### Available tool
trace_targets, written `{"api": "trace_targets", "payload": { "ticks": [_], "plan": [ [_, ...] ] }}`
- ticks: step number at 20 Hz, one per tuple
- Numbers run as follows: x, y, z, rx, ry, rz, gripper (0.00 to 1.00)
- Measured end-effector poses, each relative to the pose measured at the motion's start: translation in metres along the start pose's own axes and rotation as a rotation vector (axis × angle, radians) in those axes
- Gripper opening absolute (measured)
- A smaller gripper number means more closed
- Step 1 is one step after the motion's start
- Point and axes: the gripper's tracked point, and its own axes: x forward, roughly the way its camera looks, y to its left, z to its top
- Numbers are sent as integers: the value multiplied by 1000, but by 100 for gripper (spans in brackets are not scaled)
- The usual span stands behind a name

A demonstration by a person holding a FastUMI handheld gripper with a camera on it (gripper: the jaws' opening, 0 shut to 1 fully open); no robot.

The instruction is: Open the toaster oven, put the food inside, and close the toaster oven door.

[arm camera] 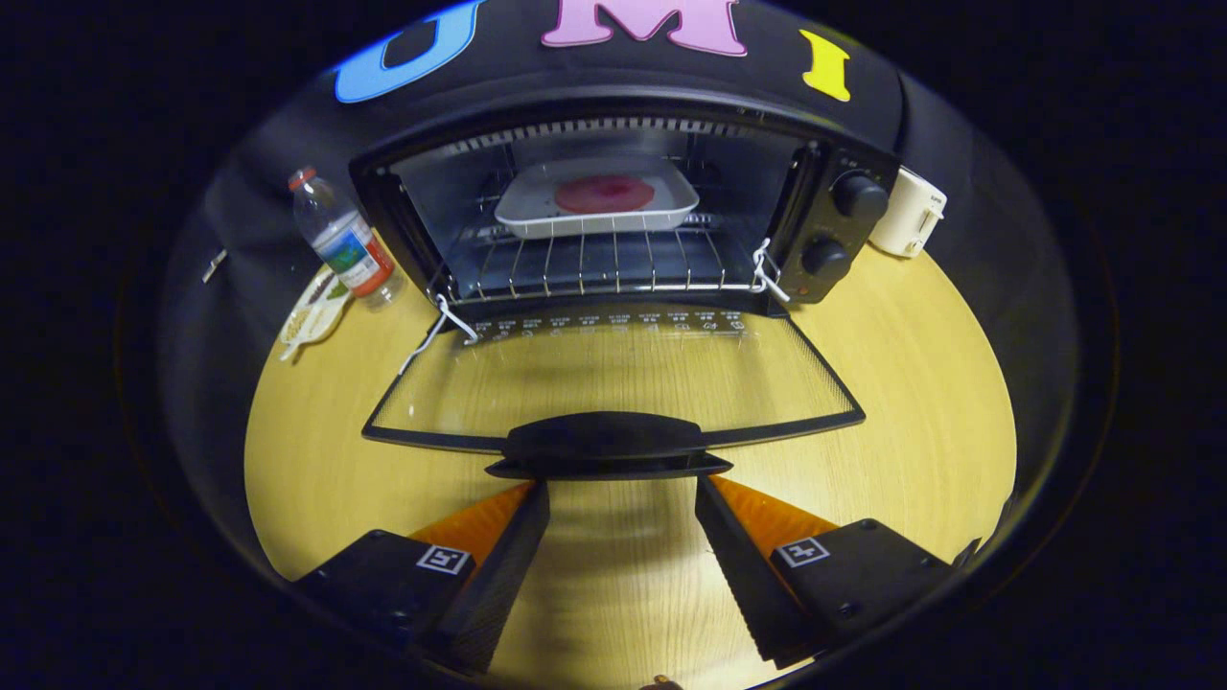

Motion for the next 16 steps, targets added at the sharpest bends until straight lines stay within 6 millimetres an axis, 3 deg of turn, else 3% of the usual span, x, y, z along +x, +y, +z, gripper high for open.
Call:
{"api": "trace_targets", "payload": {
  "ticks": [9, 16],
  "plan": [
    [-53, 8, 59, 5, -310, 66, 99],
    [-55, 13, 93, -39, -385, 104, 99]
  ]
}}
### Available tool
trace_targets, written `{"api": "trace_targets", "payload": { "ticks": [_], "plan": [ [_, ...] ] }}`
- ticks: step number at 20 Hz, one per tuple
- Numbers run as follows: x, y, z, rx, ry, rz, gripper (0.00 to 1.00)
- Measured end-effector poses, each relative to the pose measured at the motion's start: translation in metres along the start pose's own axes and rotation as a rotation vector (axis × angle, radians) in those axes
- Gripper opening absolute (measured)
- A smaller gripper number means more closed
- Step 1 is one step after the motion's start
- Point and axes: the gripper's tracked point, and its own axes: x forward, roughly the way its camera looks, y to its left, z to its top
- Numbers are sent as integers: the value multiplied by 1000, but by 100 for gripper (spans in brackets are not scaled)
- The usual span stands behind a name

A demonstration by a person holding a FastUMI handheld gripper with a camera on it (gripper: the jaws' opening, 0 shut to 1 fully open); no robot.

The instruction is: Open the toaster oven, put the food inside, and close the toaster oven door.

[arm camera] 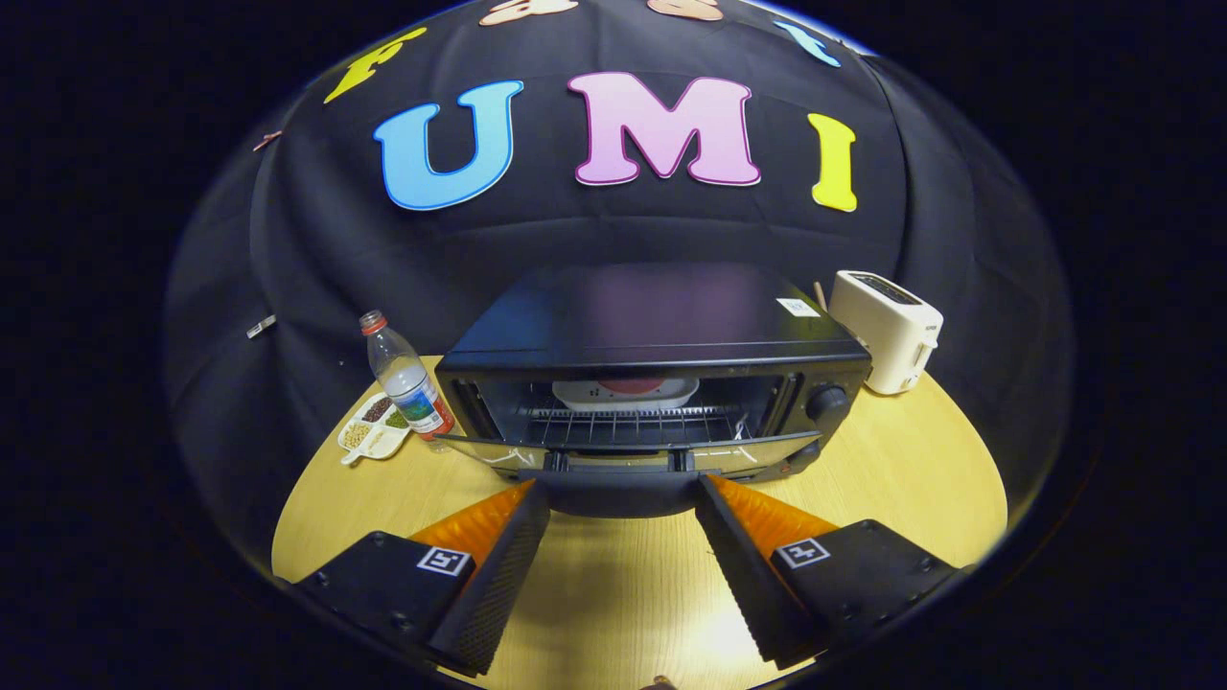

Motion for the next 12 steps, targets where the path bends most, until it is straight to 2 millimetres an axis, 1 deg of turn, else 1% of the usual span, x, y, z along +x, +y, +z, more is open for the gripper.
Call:
{"api": "trace_targets", "payload": {
  "ticks": [3, 5, 7, 9, 10, 12],
  "plan": [
    [-15, 7, 4, -17, -29, 23, 99],
    [-24, 10, 0, -37, -25, 41, 99],
    [-38, 7, 1, -42, -25, 48, 99],
    [-62, -5, 12, -31, -53, 42, 99],
    [-77, -14, 22, -25, -76, 35, 99],
    [-107, -41, 47, -18, -137, 6, 99]
  ]
}}
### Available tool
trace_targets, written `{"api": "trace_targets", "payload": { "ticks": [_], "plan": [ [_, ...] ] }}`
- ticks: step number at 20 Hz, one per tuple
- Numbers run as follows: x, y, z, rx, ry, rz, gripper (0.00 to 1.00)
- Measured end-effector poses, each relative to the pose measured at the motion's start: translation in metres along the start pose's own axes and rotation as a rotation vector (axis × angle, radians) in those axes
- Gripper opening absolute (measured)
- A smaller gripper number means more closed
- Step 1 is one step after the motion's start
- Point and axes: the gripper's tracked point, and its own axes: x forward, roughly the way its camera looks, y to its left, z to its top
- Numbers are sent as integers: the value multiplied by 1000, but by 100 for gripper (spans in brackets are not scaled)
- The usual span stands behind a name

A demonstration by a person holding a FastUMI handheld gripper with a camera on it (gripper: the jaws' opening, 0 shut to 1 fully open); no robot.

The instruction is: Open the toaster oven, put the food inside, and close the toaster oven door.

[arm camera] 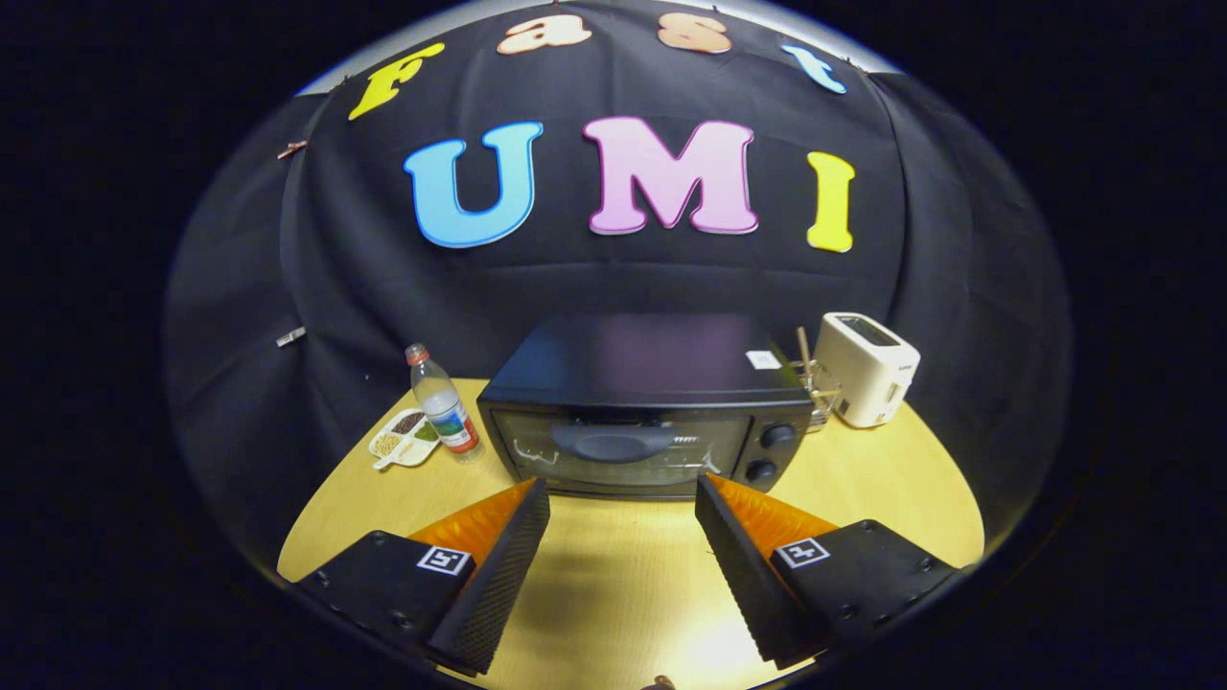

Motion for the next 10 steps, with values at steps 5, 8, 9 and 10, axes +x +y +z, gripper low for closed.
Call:
{"api": "trace_targets", "payload": {
  "ticks": [5, 8, 9, 10],
  "plan": [
    [-93, -82, 74, -25, -136, -85, 99],
    [-143, -125, 135, -38, -223, -123, 99],
    [-158, -134, 161, -30, -269, -129, 99],
    [-170, -143, 187, -20, -321, -137, 99]
  ]
}}
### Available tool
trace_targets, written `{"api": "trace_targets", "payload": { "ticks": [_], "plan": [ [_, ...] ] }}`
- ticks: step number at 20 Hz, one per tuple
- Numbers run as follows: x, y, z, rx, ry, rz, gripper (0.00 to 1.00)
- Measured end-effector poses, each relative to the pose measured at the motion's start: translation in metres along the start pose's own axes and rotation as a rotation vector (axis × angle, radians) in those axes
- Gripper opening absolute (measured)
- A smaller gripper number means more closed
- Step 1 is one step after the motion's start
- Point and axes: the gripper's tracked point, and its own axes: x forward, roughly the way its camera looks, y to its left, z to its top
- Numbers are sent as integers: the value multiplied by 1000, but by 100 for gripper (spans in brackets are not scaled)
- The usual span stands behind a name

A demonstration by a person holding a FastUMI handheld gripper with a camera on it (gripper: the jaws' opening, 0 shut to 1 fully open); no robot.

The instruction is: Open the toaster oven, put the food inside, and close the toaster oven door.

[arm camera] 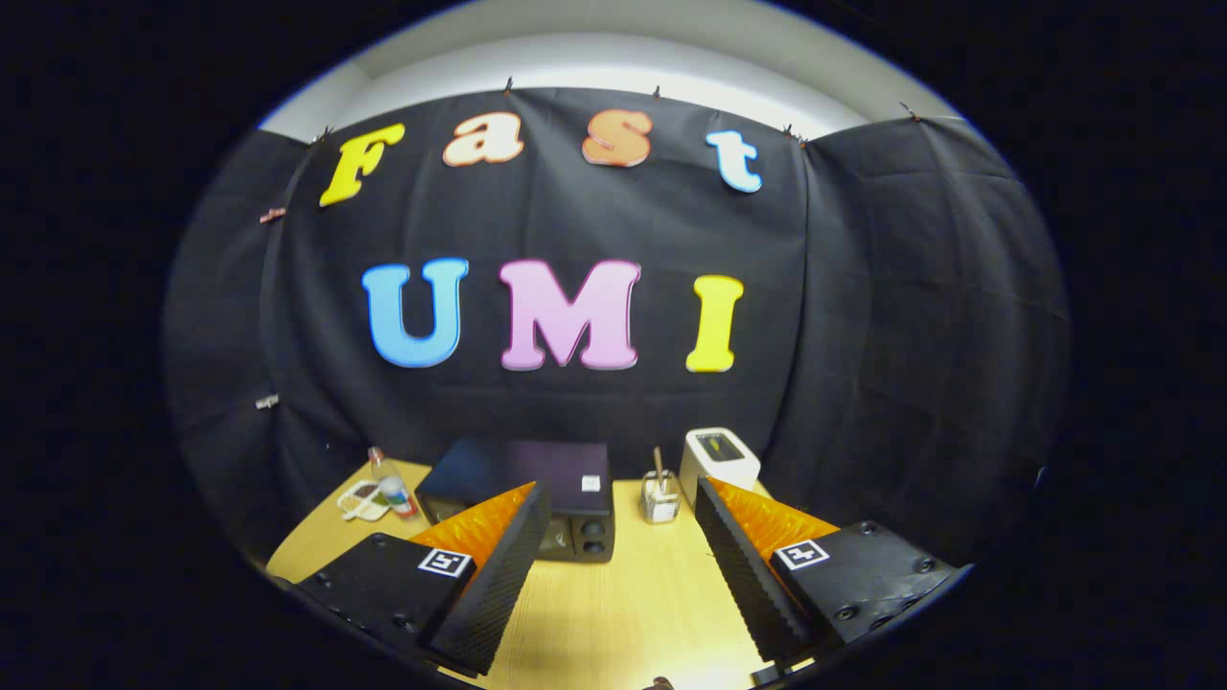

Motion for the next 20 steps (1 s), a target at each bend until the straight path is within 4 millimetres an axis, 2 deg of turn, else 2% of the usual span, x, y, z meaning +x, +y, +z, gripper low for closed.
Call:
{"api": "trace_targets", "payload": {
  "ticks": [3, 6, 7, 13, 15, 17, 20],
  "plan": [
    [-3, -10, 65, 43, -119, 16, 98],
    [-6, -11, 116, 63, -218, 44, 98],
    [-8, -10, 124, 75, -229, 53, 98],
    [-11, -6, 135, 115, -221, 100, 98],
    [-12, 1, 140, 104, -250, 126, 98],
    [-15, 3, 138, 105, -241, 142, 97],
    [-8, -1, 134, 85, -227, 116, 98]
  ]
}}
